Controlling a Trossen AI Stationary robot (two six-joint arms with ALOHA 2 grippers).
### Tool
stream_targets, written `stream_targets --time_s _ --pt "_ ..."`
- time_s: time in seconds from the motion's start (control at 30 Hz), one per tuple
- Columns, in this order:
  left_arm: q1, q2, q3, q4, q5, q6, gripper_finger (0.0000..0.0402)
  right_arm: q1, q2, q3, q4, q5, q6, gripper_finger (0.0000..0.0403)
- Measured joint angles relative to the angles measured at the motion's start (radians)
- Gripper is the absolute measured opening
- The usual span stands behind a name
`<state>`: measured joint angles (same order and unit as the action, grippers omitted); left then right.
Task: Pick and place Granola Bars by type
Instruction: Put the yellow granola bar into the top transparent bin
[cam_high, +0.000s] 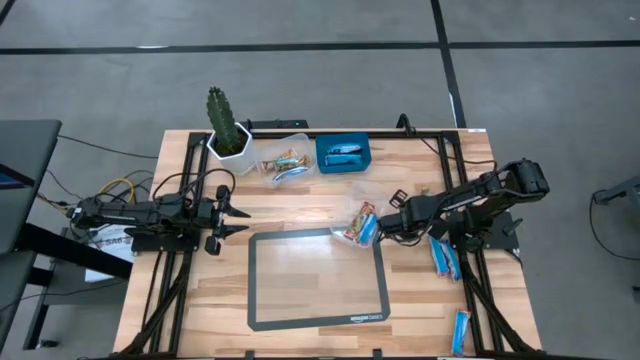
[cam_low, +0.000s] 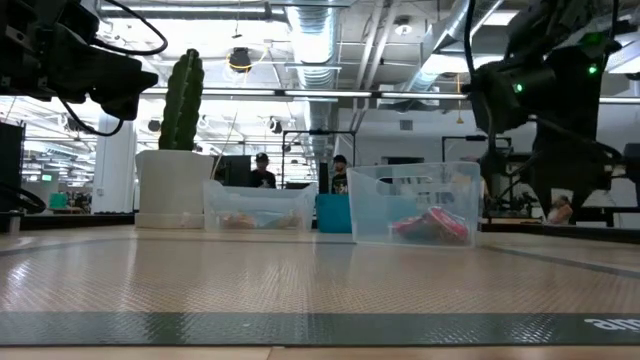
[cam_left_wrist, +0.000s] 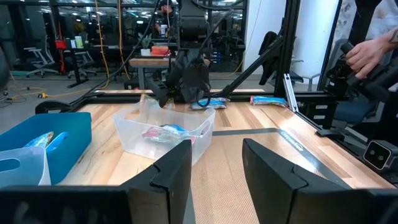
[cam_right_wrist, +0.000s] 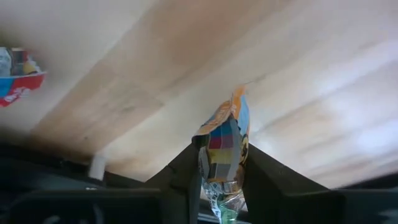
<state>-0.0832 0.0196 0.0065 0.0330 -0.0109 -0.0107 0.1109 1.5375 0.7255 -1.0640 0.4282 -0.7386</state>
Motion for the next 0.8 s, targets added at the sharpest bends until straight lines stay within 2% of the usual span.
stream_targets --time_s 0.27,0.5,0.7,0.8 --pt "0.0 0.0 0.0 0.0 0.0 0.0 0.0135 0.023 -0.081 0.058 -0.067 0.017 0.078 0.0086" --pt "0.0 0.0 0.0 0.0 0.0 0.0 0.0135 0.055 -0.165 0.152 -0.077 0.013 0.25 0.0086" --pt "0.0 0.0 0.0 0.0 0.0 0.0 0.0135 0.06 -0.185 0.276 0.013 -0.001 0.365 0.0086" --pt "0.0 0.0 0.0 0.0 0.0 0.0 0.0135 0.048 -0.183 0.325 0.132 -0.011 0.372 0.0086"
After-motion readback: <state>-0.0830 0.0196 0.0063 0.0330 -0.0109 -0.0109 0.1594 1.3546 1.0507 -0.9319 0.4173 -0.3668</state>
